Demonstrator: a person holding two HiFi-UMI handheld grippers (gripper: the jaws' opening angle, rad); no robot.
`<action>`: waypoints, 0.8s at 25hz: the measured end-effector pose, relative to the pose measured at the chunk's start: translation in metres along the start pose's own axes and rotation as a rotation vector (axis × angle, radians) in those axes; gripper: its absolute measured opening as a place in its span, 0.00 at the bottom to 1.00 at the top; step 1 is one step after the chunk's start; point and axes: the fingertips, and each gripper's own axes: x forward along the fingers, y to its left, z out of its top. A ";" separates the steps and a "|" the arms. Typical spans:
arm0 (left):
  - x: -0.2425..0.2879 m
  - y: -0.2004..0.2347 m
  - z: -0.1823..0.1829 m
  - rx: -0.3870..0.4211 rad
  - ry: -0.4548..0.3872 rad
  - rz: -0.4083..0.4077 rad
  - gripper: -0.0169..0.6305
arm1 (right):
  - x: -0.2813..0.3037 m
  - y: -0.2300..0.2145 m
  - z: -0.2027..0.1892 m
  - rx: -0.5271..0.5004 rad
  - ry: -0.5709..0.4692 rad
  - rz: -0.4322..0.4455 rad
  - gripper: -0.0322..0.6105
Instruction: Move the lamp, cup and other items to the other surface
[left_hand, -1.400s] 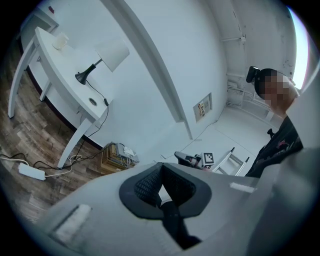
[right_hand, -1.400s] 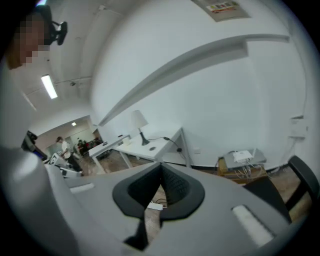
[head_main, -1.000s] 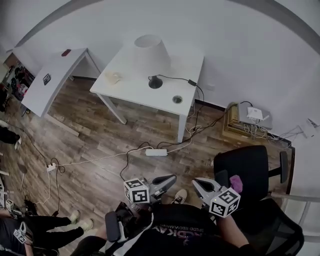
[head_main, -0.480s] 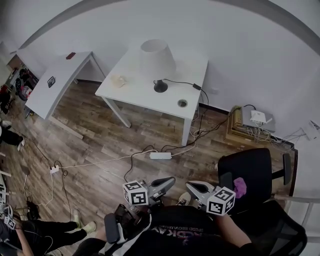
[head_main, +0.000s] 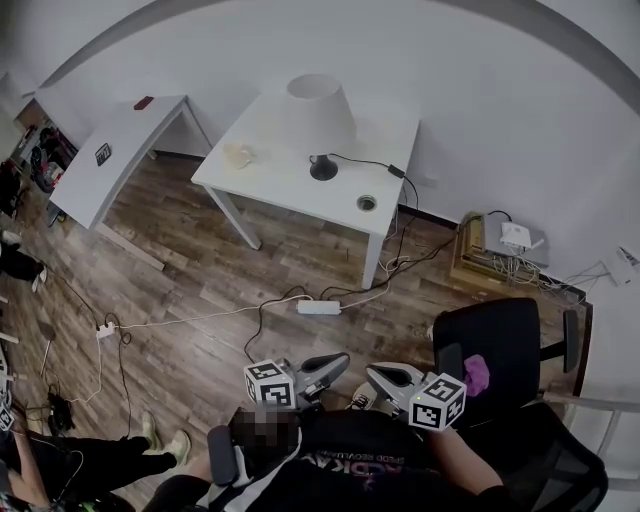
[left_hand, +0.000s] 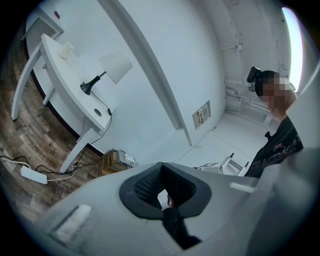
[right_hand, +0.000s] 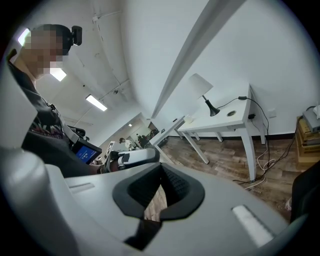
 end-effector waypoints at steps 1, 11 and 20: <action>-0.001 0.000 0.001 0.002 -0.010 -0.001 0.02 | 0.000 0.001 0.000 0.000 -0.002 0.001 0.06; -0.020 0.001 0.006 -0.003 -0.048 0.039 0.02 | 0.010 0.008 0.003 0.003 -0.008 0.039 0.06; -0.068 0.017 0.025 -0.016 -0.129 0.093 0.02 | 0.049 0.024 0.010 0.000 0.016 0.075 0.06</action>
